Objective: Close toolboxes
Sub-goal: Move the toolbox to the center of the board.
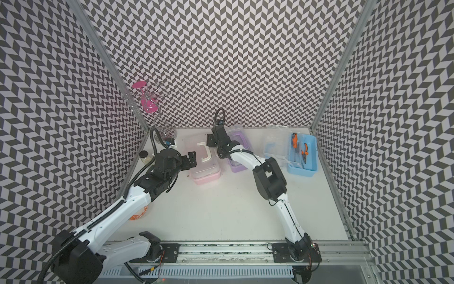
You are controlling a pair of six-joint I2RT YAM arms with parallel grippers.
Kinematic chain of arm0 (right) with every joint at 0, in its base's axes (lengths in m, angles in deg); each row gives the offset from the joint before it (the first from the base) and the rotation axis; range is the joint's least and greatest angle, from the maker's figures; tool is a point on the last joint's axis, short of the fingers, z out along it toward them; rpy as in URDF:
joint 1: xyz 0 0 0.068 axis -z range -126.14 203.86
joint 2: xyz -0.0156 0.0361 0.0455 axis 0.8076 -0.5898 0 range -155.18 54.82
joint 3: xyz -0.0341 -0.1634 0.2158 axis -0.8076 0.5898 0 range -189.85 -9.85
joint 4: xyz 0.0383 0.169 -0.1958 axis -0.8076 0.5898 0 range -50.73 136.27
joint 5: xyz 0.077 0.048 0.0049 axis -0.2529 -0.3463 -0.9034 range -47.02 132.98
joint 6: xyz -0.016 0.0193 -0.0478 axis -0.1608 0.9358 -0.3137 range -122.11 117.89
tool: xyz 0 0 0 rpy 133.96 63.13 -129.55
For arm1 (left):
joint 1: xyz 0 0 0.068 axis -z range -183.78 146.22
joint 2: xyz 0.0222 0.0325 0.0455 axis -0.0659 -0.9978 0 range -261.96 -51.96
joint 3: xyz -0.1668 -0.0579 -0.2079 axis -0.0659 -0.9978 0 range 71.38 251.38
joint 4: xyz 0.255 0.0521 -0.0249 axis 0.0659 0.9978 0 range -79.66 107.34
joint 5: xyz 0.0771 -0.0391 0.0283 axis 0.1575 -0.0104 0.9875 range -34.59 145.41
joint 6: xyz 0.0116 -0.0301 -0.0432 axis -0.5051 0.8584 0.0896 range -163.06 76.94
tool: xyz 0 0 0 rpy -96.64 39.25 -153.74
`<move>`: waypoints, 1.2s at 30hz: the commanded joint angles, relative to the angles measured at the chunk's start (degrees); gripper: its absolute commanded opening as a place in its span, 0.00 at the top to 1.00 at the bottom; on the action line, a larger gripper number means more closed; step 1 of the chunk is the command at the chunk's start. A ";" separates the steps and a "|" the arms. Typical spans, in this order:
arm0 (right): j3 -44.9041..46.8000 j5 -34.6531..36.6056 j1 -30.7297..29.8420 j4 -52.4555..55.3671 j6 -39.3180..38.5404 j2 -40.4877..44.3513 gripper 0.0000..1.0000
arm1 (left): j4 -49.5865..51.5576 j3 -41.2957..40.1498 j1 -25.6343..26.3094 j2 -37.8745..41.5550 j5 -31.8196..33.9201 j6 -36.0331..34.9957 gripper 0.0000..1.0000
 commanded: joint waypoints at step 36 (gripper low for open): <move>49.86 -4.12 43.19 -0.80 -1.43 44.24 0.22 | -13.79 11.28 20.89 -30.52 -20.89 -10.72 0.01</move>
